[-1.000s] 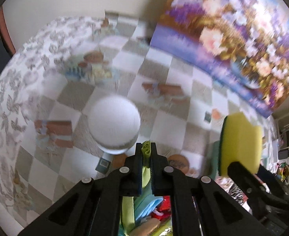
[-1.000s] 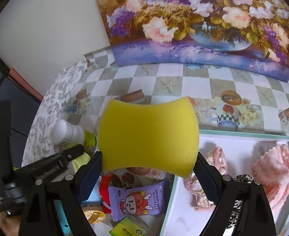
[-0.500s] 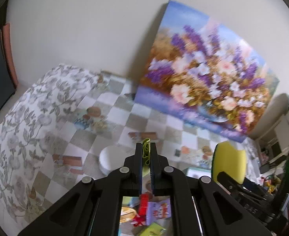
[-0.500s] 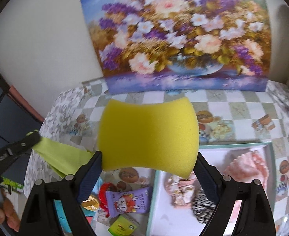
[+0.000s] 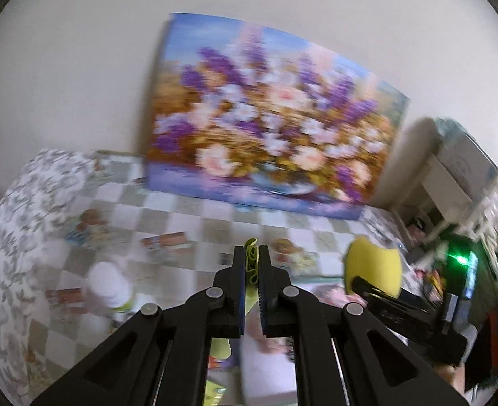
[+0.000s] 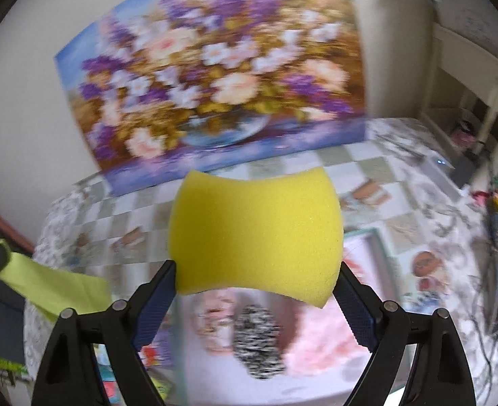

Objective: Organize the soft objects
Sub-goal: 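Carry the sponge and green cloth over the white tray and open the right tool, then open the left tool to drop the green cloth into the tray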

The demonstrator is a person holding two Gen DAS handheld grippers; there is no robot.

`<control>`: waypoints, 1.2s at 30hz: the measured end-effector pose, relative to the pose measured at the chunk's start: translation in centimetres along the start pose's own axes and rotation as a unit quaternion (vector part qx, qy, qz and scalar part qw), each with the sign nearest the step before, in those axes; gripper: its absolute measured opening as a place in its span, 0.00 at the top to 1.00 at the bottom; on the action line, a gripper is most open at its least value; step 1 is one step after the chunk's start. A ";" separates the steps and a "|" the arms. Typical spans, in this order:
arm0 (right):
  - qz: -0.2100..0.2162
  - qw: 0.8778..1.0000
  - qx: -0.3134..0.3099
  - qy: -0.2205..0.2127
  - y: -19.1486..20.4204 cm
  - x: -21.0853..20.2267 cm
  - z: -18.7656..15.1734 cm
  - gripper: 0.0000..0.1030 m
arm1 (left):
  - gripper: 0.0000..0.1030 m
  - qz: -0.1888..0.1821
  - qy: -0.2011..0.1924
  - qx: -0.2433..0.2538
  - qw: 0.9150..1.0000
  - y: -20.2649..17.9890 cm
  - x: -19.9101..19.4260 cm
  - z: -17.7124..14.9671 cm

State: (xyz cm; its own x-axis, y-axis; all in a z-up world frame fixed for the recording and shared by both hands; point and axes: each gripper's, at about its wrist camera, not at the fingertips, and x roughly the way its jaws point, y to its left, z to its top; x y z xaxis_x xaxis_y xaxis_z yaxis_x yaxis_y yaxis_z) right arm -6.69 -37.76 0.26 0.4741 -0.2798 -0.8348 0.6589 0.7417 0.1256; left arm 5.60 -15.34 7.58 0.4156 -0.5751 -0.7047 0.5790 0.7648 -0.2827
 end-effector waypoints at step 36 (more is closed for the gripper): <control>-0.036 0.993 0.013 0.112 -4.2 6.9 -2.7 0.01 | 0.45 0.029 0.209 -0.008 0.977 -2.9 14.1 -7.4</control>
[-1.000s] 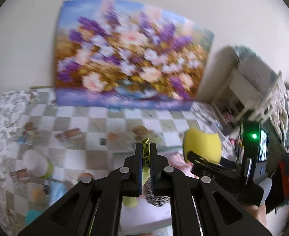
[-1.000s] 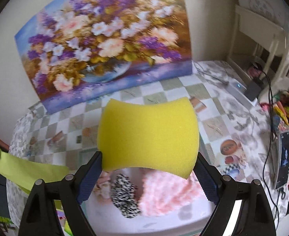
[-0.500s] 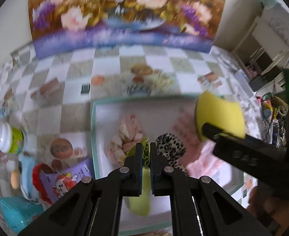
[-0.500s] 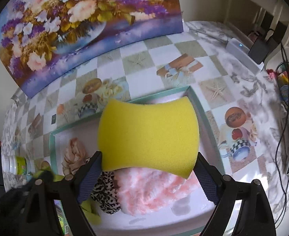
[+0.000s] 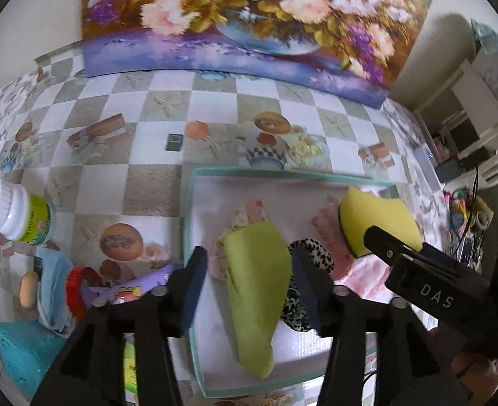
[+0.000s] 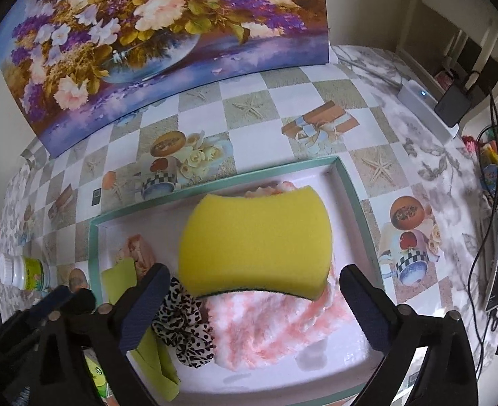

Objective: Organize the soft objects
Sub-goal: 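Open the left tool to drop the green cloth into the tray, then move both tools back to the pile, left tool toward the round yellow tin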

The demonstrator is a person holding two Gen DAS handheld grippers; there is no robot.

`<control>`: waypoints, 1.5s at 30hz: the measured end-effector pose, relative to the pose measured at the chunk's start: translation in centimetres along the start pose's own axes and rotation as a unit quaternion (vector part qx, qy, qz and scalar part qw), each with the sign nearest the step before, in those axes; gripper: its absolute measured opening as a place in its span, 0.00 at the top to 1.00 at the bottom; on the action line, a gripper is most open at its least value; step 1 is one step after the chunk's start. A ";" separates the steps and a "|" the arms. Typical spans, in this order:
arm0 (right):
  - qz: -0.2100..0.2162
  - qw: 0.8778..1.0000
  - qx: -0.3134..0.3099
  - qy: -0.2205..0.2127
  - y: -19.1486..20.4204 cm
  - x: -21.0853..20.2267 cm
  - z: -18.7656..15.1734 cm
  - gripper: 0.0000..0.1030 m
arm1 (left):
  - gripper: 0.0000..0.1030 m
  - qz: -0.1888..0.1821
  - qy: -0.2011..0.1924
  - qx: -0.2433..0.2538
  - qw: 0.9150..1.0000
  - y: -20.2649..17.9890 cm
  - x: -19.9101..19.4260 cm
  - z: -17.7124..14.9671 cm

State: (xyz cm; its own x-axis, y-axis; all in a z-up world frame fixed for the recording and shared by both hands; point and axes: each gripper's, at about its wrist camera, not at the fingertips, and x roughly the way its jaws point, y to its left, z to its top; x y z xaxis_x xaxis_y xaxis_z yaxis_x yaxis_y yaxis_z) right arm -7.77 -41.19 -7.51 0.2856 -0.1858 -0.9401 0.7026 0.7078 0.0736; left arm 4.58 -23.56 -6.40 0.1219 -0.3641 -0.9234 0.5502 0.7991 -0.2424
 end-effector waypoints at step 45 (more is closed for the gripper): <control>0.113 0.967 -0.220 0.055 22.1 2.3 -7.9 0.01 | 0.37 0.125 0.060 -0.129 0.982 21.7 -1.2 -2.7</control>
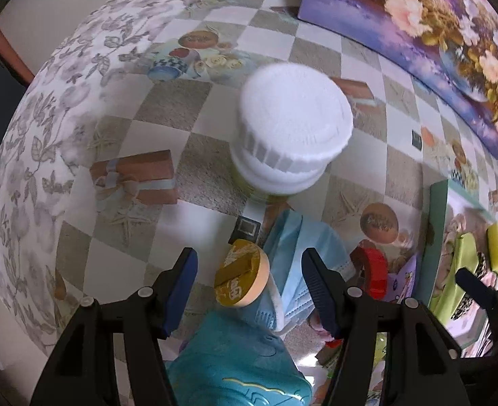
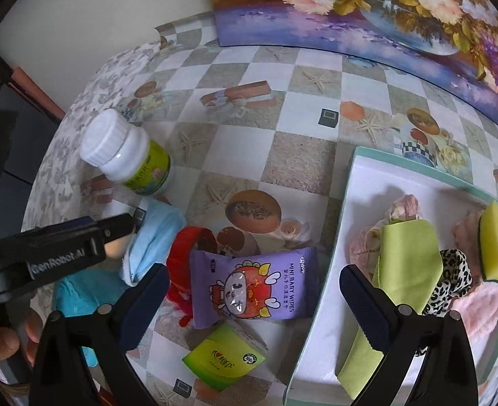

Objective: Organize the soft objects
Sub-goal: 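Move both tools back to the pile, left tool toward the round yellow tin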

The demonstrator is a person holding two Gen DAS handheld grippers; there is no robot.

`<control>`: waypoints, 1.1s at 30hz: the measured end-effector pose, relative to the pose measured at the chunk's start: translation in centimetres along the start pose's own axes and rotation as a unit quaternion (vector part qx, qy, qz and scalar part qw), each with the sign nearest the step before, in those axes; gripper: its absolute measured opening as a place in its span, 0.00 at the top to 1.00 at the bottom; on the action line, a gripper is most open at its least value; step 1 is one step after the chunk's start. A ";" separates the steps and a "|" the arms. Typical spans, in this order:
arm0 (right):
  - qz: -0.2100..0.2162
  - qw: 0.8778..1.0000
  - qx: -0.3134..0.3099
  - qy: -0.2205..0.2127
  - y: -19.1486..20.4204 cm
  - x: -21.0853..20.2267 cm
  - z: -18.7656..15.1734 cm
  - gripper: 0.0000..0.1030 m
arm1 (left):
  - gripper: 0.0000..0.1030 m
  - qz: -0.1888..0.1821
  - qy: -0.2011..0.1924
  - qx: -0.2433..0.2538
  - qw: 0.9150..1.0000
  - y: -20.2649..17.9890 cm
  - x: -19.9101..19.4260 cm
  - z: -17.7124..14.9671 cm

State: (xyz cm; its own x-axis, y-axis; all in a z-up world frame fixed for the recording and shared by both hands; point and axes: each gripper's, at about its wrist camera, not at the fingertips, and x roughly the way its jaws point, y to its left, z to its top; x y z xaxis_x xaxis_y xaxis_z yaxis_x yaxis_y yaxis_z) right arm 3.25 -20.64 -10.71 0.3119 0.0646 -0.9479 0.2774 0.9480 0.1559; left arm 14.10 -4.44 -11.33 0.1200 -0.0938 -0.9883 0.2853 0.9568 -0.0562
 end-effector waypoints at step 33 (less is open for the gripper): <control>0.019 0.998 -0.051 -0.026 4.4 1.9 0.2 0.22 | 0.84 -0.011 -0.068 -0.077 0.995 5.2 -2.9 0.4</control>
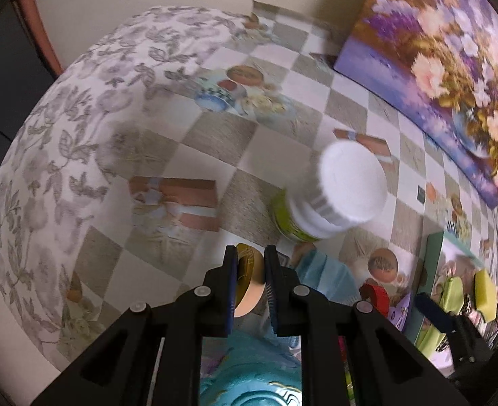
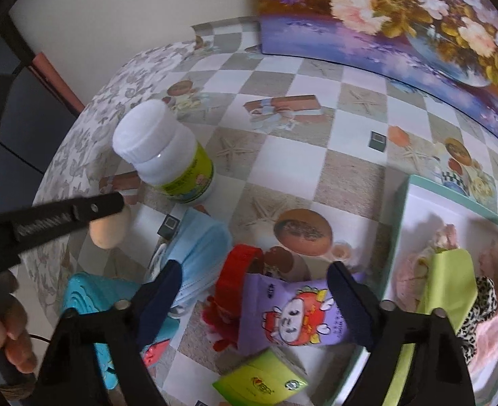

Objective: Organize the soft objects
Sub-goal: 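Move both tools back to the pile, left tool toward the round yellow tin, then close the left tool on the yellow tin while the right tool grasps the red tape roll, then carry the tin and red tape roll over the tray and open the right tool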

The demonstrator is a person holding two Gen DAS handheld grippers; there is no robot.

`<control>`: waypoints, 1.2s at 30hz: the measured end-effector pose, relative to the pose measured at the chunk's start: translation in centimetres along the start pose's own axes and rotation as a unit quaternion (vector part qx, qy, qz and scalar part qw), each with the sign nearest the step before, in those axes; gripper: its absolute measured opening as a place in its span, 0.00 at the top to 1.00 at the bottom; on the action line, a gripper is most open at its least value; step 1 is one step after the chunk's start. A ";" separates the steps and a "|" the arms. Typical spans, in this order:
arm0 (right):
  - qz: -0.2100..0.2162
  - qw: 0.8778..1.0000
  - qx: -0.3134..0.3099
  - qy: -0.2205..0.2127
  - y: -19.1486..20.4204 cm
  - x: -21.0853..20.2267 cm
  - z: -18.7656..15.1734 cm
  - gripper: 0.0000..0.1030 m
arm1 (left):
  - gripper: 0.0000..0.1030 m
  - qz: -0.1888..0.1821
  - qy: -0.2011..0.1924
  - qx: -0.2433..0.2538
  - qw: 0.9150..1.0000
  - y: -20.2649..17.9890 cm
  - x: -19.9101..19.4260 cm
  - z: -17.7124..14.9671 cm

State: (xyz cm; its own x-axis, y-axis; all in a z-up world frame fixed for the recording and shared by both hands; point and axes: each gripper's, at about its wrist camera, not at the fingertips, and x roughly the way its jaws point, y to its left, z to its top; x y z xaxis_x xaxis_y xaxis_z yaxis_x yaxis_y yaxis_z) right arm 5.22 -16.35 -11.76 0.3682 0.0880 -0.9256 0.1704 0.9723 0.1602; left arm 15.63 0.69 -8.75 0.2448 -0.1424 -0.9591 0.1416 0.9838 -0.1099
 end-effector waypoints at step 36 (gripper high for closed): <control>0.057 0.996 0.016 -0.064 -0.3 -4.7 1.2 0.85 | 0.84 -0.013 -0.030 -0.007 0.999 -0.6 -1.6 0.3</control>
State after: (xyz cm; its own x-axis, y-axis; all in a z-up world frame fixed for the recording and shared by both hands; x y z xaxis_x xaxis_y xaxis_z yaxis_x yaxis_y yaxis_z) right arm 4.56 -17.31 -6.98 0.4997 0.1670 -0.8499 0.1491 0.9500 0.2743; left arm 15.42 0.32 -7.05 0.2987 -0.1745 -0.9382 0.1348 0.9810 -0.1396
